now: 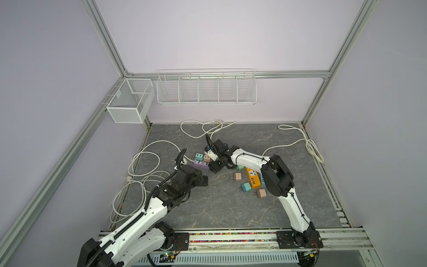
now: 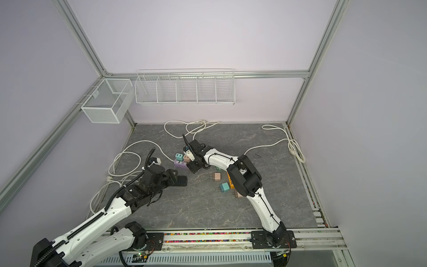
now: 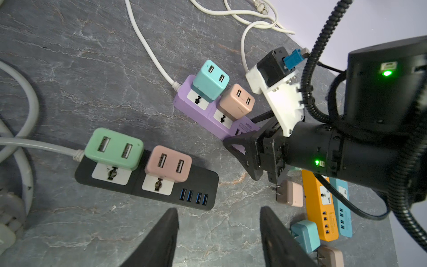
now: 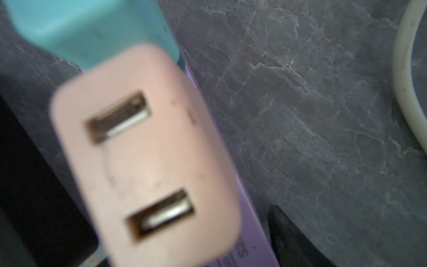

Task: Pull the plug off the socket
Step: 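Move both grippers to the purple power strip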

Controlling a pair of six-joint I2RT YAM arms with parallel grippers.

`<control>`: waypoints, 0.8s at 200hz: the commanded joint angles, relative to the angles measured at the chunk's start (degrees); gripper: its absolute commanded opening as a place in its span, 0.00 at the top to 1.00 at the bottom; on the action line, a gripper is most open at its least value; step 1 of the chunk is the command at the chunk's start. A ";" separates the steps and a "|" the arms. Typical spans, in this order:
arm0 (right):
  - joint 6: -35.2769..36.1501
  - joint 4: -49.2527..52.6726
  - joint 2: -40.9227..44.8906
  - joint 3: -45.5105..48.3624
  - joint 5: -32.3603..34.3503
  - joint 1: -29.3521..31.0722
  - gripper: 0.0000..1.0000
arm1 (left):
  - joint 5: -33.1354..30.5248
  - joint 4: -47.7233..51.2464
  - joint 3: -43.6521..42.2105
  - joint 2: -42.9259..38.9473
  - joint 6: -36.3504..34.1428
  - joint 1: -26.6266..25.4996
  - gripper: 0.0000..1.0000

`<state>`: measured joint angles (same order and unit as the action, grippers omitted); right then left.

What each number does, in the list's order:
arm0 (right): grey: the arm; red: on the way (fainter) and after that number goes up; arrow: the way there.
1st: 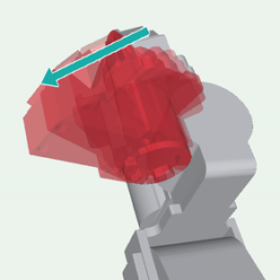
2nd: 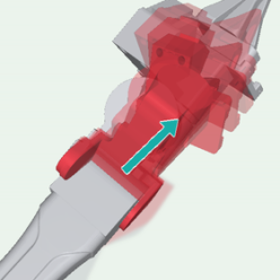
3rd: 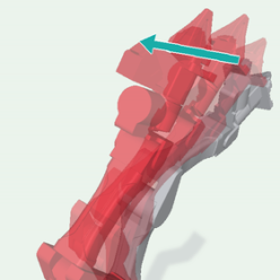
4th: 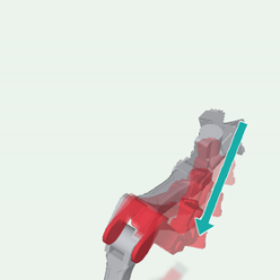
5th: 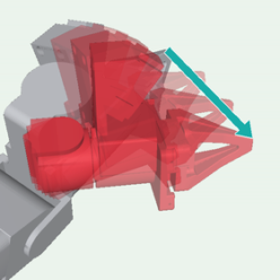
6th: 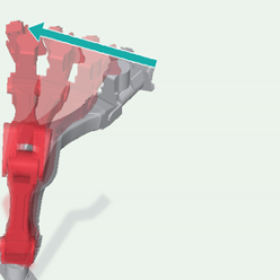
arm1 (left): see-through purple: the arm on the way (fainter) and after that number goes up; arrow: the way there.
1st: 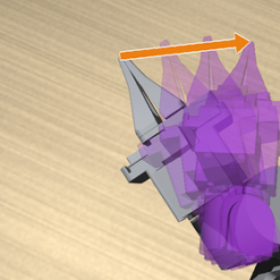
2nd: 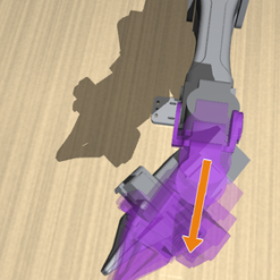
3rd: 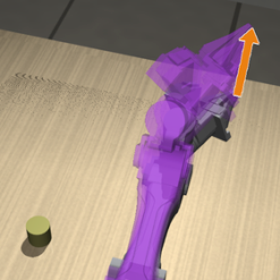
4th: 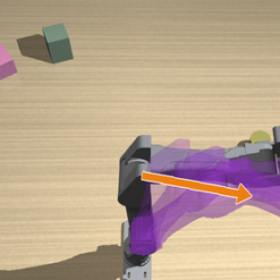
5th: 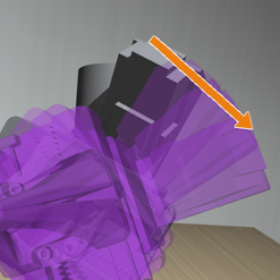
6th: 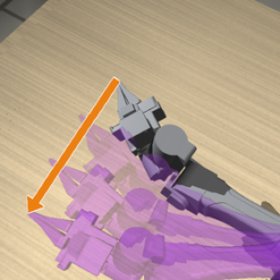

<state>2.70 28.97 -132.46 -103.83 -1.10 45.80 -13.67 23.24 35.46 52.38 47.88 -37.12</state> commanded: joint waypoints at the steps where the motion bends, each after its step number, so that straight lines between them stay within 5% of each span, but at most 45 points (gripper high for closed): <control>1: 1.10 0.74 1.17 1.87 -0.32 0.65 0.32 | 0.26 1.01 -0.69 -0.77 0.64 0.30 0.42; 102: -5.80 -3.55 10.05 14.65 1.19 1.98 0.55 | 2.91 -0.66 -0.39 0.29 1.54 0.29 0.41; 160: -14.26 -5.06 17.63 26.29 6.62 3.38 0.59 | 7.45 -5.09 -1.14 2.40 3.03 0.30 0.41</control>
<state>-6.00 22.83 -118.98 -82.26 1.65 48.31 -8.93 21.10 35.33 53.65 49.47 -37.12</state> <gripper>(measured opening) 0.527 0.586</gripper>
